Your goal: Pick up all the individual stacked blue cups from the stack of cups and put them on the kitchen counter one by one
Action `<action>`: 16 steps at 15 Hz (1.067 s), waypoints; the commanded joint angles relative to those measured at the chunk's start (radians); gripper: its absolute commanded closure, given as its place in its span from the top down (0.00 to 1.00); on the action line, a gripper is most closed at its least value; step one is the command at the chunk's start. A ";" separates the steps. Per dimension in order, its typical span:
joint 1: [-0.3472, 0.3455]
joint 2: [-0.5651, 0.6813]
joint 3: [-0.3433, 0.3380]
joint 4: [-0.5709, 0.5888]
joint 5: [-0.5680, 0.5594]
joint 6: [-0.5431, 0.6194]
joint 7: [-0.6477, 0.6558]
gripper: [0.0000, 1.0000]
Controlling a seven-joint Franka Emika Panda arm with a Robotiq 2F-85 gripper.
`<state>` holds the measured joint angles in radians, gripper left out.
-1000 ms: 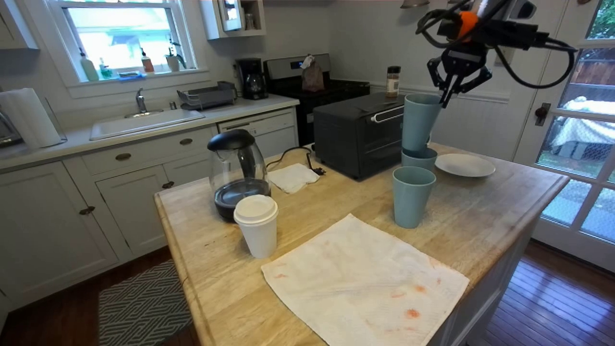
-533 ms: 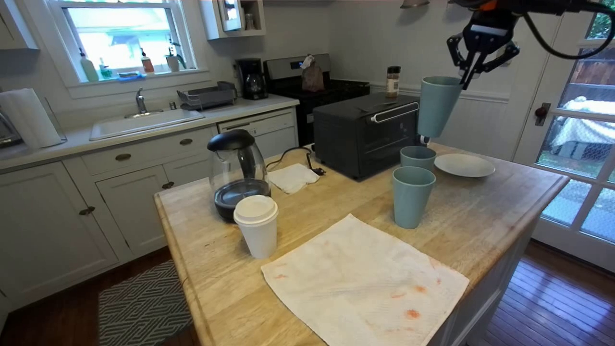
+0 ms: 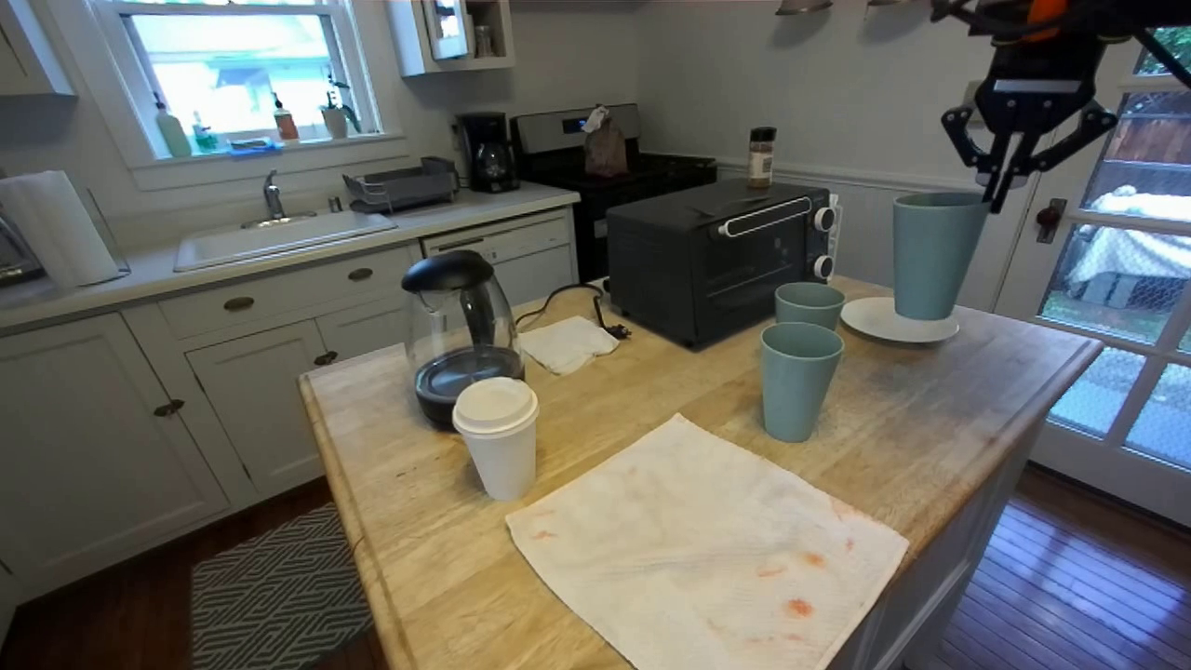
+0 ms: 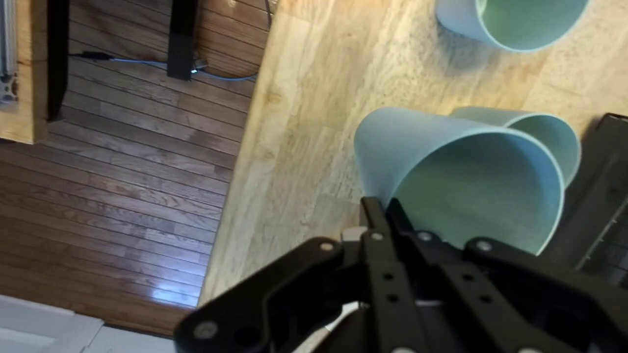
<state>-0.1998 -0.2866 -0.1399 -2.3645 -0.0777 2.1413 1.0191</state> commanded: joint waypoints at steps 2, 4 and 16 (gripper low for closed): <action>-0.023 0.005 0.000 -0.115 0.029 0.063 -0.020 0.01; -0.023 0.020 -0.004 -0.158 0.046 0.139 -0.028 0.01; -0.023 0.159 -0.012 -0.228 0.136 0.413 -0.047 0.01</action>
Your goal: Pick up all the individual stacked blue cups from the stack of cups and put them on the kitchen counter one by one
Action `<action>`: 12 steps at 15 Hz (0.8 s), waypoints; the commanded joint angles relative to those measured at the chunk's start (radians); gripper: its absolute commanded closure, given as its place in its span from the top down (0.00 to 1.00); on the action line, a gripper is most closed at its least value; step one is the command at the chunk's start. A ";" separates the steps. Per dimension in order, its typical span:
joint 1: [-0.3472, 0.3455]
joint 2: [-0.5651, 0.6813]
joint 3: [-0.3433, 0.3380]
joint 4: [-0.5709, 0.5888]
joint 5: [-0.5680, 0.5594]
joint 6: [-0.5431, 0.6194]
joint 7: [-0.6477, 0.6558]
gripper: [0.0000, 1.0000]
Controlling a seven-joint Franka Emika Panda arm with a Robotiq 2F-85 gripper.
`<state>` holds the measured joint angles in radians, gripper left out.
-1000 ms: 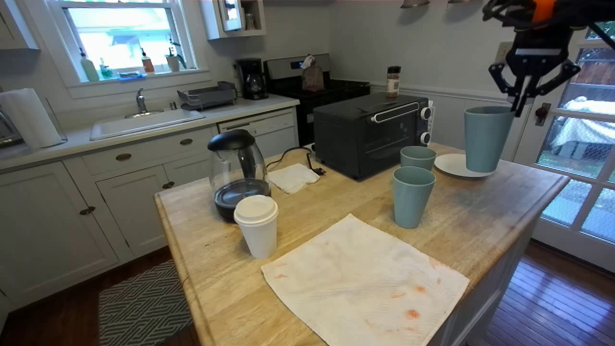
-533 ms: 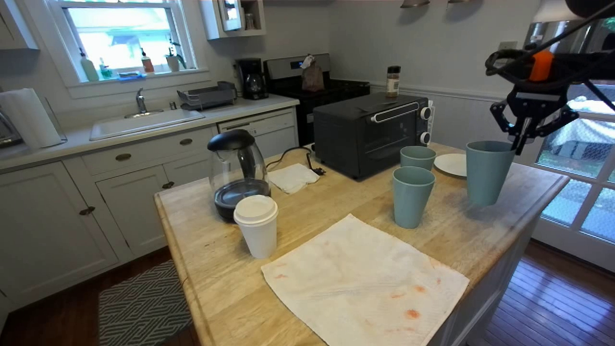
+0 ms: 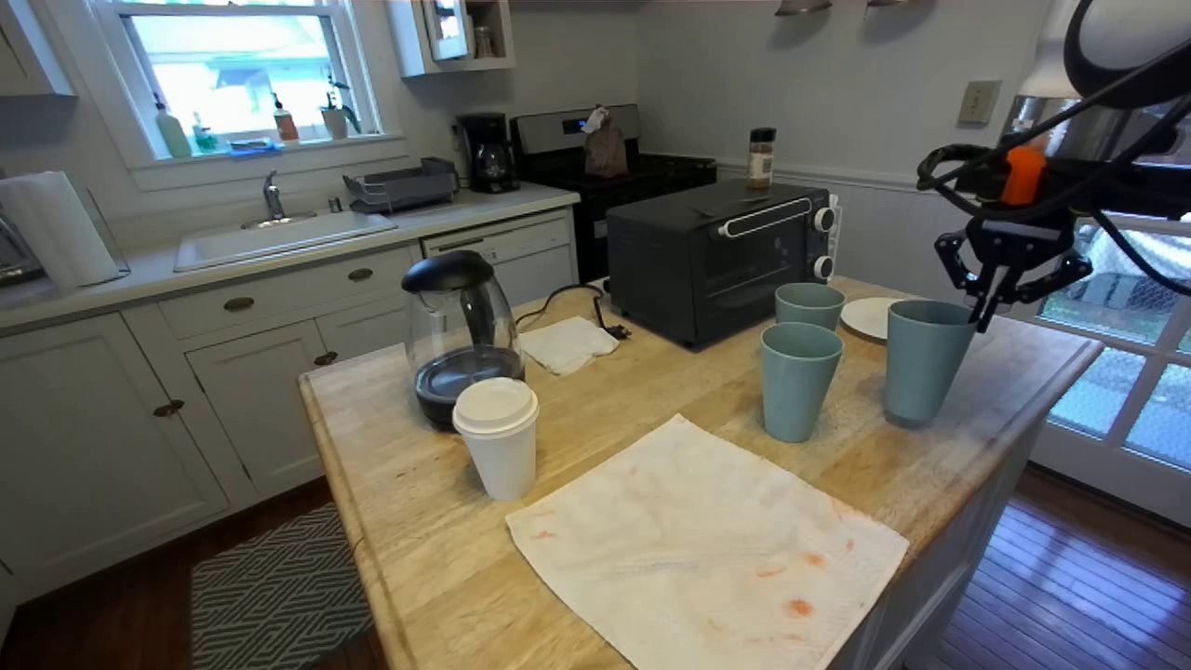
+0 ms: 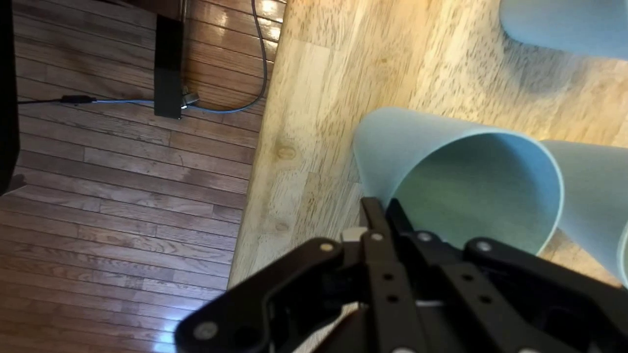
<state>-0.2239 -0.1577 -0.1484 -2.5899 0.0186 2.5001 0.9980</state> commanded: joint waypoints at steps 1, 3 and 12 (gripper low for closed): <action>0.000 0.041 -0.003 -0.002 0.039 0.068 -0.022 0.01; 0.002 0.057 -0.004 -0.001 0.043 0.088 -0.025 0.01; -0.010 -0.047 -0.006 0.016 0.022 0.022 -0.036 0.71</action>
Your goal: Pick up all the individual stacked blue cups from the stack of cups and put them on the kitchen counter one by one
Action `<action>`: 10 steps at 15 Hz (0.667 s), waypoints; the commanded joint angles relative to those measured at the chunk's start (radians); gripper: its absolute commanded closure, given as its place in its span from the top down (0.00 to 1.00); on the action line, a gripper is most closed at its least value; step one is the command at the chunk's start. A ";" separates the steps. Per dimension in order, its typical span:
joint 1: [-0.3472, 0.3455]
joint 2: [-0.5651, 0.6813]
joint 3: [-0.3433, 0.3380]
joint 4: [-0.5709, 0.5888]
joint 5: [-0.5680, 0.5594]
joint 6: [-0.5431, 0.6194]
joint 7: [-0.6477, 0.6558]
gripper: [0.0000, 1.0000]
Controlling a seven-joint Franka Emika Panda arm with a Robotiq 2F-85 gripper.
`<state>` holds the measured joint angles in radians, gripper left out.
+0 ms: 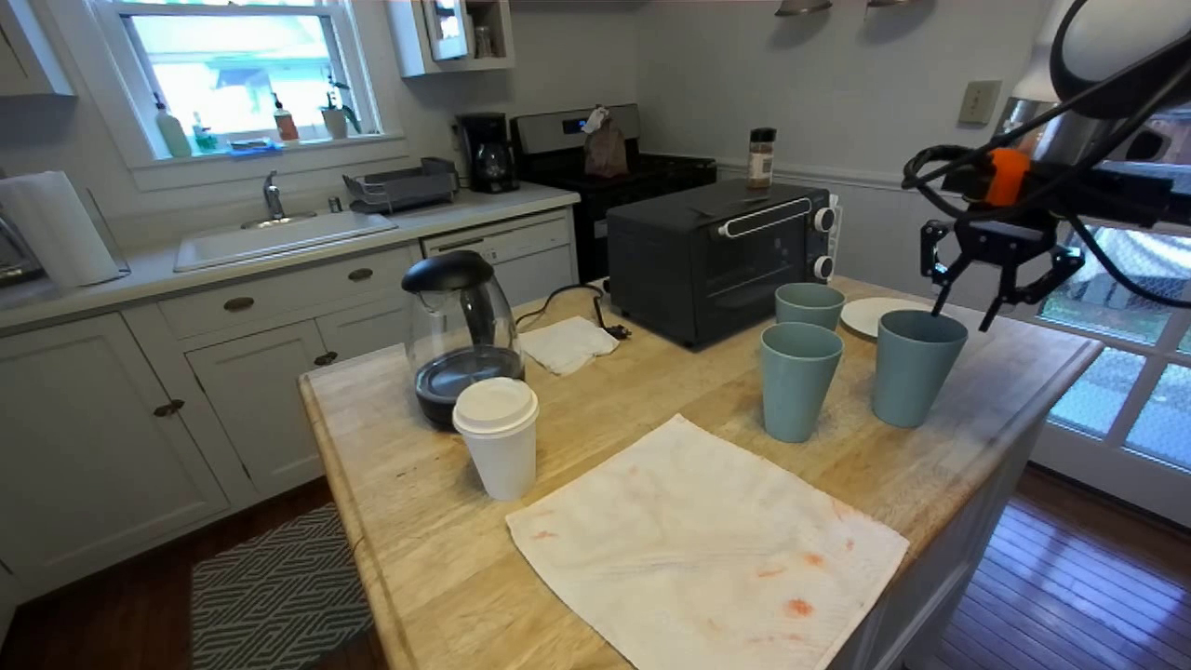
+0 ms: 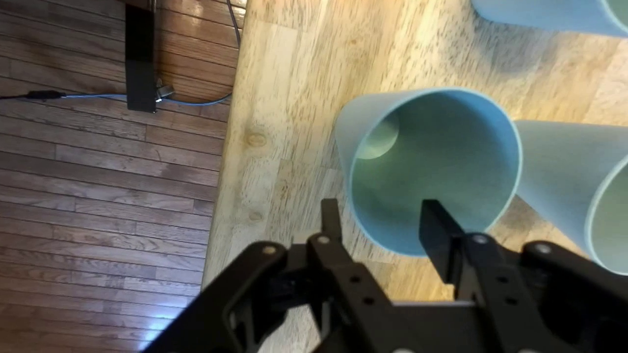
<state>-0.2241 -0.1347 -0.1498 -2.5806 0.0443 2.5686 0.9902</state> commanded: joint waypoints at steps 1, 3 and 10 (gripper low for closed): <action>-0.009 -0.092 -0.003 0.015 -0.007 -0.073 -0.050 0.77; -0.008 -0.133 0.003 0.038 -0.025 -0.139 -0.115 0.92; 0.003 -0.215 0.048 0.118 -0.116 -0.243 -0.338 1.00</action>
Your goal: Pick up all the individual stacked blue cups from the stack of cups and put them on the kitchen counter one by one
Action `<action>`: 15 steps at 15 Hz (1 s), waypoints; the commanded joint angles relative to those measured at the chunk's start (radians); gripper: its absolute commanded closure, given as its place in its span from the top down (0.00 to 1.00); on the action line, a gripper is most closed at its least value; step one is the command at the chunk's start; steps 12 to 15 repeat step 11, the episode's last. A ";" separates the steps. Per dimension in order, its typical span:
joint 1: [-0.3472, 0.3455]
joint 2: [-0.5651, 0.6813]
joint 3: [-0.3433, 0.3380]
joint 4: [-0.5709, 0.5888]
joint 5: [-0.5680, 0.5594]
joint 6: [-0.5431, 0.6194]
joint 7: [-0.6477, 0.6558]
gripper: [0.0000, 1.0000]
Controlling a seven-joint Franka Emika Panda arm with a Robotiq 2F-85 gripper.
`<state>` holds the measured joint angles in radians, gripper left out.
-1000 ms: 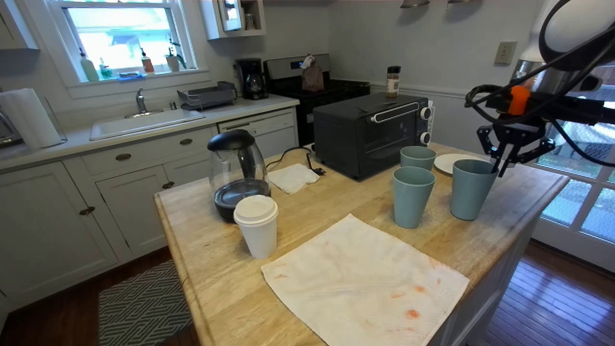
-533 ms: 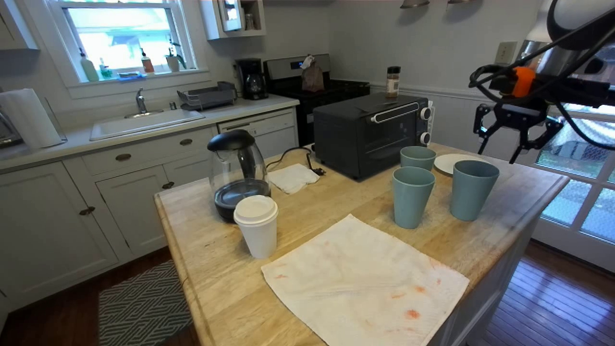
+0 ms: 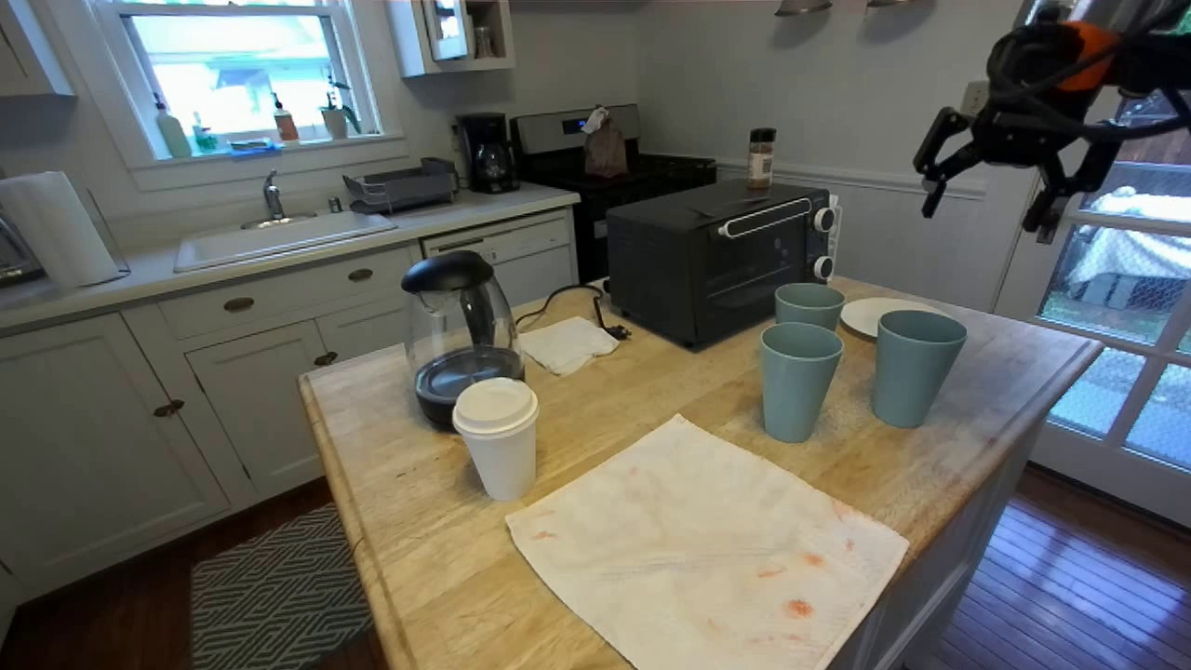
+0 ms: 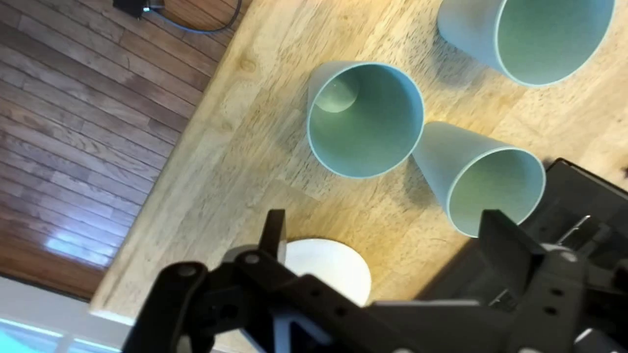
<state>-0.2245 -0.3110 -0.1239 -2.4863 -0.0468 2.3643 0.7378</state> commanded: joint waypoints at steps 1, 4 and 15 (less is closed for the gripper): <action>0.012 -0.046 0.026 0.033 -0.012 -0.043 -0.130 1.00; 0.040 -0.061 0.032 0.064 0.026 -0.098 -0.267 1.00; 0.029 -0.059 0.057 0.074 0.008 -0.104 -0.283 1.00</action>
